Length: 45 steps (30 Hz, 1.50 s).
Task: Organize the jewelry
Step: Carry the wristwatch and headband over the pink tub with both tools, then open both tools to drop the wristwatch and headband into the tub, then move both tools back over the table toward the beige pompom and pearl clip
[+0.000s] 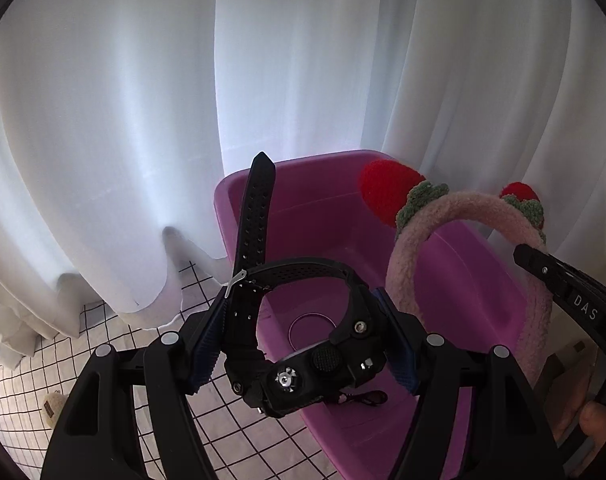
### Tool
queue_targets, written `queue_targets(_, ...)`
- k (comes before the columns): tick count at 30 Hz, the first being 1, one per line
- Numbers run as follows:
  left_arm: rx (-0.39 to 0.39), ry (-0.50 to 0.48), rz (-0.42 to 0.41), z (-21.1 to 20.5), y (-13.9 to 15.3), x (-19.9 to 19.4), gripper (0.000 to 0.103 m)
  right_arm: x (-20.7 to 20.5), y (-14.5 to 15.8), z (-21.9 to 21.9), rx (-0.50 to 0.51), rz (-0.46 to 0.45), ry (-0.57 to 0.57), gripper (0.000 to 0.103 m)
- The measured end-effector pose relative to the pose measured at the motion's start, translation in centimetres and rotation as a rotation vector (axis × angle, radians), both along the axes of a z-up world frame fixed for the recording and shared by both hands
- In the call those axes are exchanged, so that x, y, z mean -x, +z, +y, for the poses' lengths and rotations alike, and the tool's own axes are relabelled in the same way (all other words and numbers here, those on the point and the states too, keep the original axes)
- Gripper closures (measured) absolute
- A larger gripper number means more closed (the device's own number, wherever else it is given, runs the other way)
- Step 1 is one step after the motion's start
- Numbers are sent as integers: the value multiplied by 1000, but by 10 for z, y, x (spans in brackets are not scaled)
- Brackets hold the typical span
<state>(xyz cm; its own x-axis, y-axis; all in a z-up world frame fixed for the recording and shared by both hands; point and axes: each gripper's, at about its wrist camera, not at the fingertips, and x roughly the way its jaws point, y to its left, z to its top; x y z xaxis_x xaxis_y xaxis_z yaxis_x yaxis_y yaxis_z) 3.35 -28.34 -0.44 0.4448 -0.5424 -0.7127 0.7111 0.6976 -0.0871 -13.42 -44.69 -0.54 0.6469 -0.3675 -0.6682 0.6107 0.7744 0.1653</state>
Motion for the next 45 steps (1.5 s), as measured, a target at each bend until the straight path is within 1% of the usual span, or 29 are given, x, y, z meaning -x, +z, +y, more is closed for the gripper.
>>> queue_targets(4,-33,-30,5,-21,-10,-1,36,-10,-10,-10,-8,42,21,90)
queue_targets(5,-40,-37,5,-25,-12,-1,36,-21,-11,-10,-7,54,27,90)
queue_targets(7,-58,-44,-1,-33,-17,-3,35,-27,-15,-11,-6,75,36,89)
queue_targets(11,-68,-50,10,-44,-19,-3,35,-41,-20,-11,-9,125,69,86)
queue_targets(12,-74,-49,12,-45,-20,-3,35,-43,-21,-11,-17,133,75,81)
queue_targets(13,-79,-47,15,-46,-21,-4,34,-45,-22,-12,-26,135,81,71)
queue_targets(14,-79,-44,14,-50,-22,-5,34,-43,-23,-13,-32,139,86,65)
queue_targets(15,-74,-40,6,-51,-21,-7,33,-44,-23,-13,-37,144,91,54)
queue_targets(16,-68,-37,-5,-51,-18,-6,24,-45,-21,-13,-36,137,94,50)
queue_targets(18,-55,-29,-35,-49,-13,-6,13,-43,-16,-13,-26,122,88,47)
queue_targets(20,-55,-24,-57,-49,-9,-5,12,-43,-15,-13,-20,112,83,43)
queue_targets(23,-62,-9,-54,-47,-7,-9,9,-43,-11,-15,-28,95,76,42)
queue_targets(27,-50,11,-35,-38,-4,-13,8,-45,-12,-19,-52,77,72,42)
queue_targets(29,-44,21,-31,-31,-2,-14,8,-44,-14,-15,-60,62,74,42)
queue_targets(31,-30,28,-29,-22,1,-13,8,-32,-7,-10,-69,45,80,42)
queue_targets(33,-19,43,-26,-12,4,-13,7,-31,-6,-5,-82,34,91,41)
queue_targets(36,8,69,-6,9,7,-12,7,-30,-4,5,-106,19,116,41)
queue_targets(39,34,103,10,33,9,-11,7,-30,2,24,-115,2,153,41)
queue_targets(45,70,194,48,96,8,-13,7,-45,7,68,-134,-7,250,40)
